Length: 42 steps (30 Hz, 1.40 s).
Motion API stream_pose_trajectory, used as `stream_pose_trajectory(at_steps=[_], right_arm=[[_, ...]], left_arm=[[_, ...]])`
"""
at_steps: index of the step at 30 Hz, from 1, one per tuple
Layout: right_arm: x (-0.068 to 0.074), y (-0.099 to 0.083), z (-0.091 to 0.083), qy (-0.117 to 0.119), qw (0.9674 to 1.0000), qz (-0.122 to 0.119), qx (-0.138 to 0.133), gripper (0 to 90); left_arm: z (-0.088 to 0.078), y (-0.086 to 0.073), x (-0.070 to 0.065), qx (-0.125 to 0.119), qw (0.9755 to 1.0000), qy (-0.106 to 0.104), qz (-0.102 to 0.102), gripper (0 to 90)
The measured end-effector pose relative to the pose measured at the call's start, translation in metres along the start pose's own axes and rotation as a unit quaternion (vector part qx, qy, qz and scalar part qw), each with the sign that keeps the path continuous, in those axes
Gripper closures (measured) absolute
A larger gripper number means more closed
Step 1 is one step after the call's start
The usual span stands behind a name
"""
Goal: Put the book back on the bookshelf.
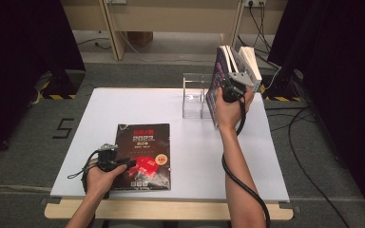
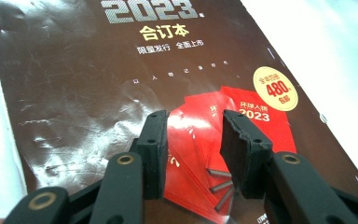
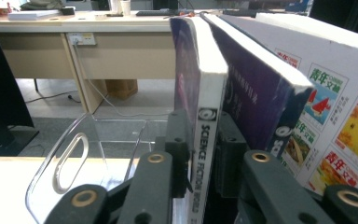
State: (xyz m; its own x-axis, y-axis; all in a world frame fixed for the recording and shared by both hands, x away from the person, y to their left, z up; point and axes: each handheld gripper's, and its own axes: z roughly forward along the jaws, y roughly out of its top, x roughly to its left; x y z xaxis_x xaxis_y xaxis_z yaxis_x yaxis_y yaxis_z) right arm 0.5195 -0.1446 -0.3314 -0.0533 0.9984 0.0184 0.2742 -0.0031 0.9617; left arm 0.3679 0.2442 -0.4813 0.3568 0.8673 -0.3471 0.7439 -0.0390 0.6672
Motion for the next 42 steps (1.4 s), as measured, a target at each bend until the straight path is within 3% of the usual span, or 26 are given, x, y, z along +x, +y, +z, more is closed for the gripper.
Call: stream_pose_trajectory(at_steps=[10, 26, 42], right_arm=[[0.000, -0.010, -0.012, 0.009, 0.9999, -0.004, 0.013, 73.4], [-0.009, -0.028, -0.032, 0.014, 0.9996, -0.001, 0.026, 73.2], [-0.017, -0.041, -0.043, 0.034, 0.9986, 0.004, 0.040, 72.9]], left_arm=[[-0.001, 0.000, 0.000, -0.001, 1.0000, 0.001, 0.001, 60.8], [-0.002, 0.000, -0.001, -0.005, 1.0000, 0.003, 0.001, 60.9], [-0.005, 0.001, 0.000, -0.014, 0.9999, 0.009, -0.002, 60.6]])
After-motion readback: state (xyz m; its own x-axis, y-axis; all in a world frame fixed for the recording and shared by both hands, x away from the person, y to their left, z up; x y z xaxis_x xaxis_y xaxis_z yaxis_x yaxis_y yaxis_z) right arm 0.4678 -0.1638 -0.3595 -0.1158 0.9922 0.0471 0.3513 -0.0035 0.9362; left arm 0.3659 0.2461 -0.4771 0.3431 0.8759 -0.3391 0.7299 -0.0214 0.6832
